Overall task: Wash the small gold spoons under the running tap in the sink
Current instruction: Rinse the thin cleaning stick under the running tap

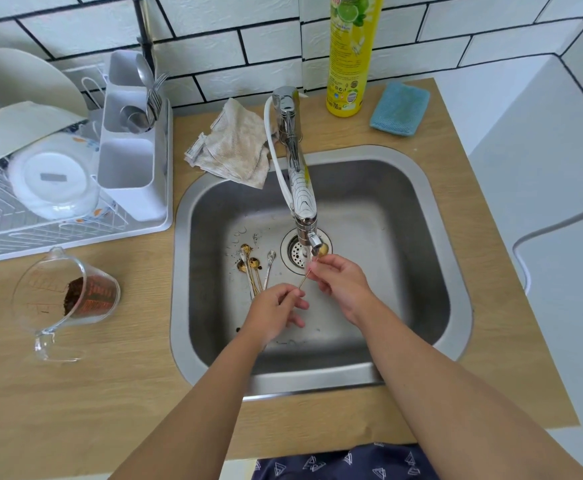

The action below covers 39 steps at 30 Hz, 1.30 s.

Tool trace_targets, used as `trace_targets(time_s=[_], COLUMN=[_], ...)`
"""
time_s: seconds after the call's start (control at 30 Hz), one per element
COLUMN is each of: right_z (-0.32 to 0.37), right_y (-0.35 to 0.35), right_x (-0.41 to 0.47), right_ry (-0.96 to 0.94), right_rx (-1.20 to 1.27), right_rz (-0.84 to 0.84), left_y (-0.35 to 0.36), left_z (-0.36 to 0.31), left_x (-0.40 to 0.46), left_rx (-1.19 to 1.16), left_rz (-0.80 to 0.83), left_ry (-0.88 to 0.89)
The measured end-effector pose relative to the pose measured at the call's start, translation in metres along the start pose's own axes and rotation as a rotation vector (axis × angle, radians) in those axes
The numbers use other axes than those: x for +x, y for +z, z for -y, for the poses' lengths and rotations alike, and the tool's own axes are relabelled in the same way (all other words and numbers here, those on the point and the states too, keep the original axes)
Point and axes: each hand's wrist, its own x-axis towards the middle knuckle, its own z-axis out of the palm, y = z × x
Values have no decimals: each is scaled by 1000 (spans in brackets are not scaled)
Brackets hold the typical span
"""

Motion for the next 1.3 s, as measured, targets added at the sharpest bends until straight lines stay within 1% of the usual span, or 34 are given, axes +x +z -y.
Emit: trace_targets(time_s=[0.07,0.13,0.2,0.3,0.4,0.47,0.57,0.6,0.63,0.73,0.77,0.8,0.9,0.97,1.07,1.13,1.2,1.3], right_z=[-5,-9,-7,-2,0,-2,-10,-11,-10,-3,-1,0,-4,-6,-11,-13,-13,-11], right_y=[4,7,6,3,1,1,6,8,9,8,5,3,1,4,9,9,7,5], right_x=[-2,-3,-3,1,3,2,-3,-4,-4,2,4,5,2,0,-1,0,1,2], right_ry=[16,25,15,-22,-18,-2,25,22,7,-42,-49,-53,-66,-96,-156,-176,-169,-166], right_rx=[-131,-208,-190,-74,-2,-48,-201,-210,-184,24,69,66,-61,-125,-258,-264,-206,-173], right_rz=[98,152,123,22,-49,-6,146,160,138,-49,-88,-95,-33,8,22,-6,-42,-103], left_y=[1,2,3,5,6,4,1,0,0,3,4,4,4,3,-1,-4,-5,-4], left_z=[4,5,4,3,3,4,6,7,7,7,7,7,7,6,7,11,15,22], left_x=[-4,-4,-3,-3,-5,-5,-3,-3,-3,-3,-4,-5,-6,-5,-3,-1,0,3], left_rx=[-27,-44,-60,-78,-37,-2,33,31,26,40,58,72,110,141,264,331,378,523], left_rz=[17,9,-5,-12,-11,-29,-54,-57,-55,-16,6,29,59,28,-22,-34,-49,-90], left_ry=[-6,-4,-10,-19,-14,-18,-12,-9,-8,-13,-20,-31,-94,-150,-191,-181,-143,-22])
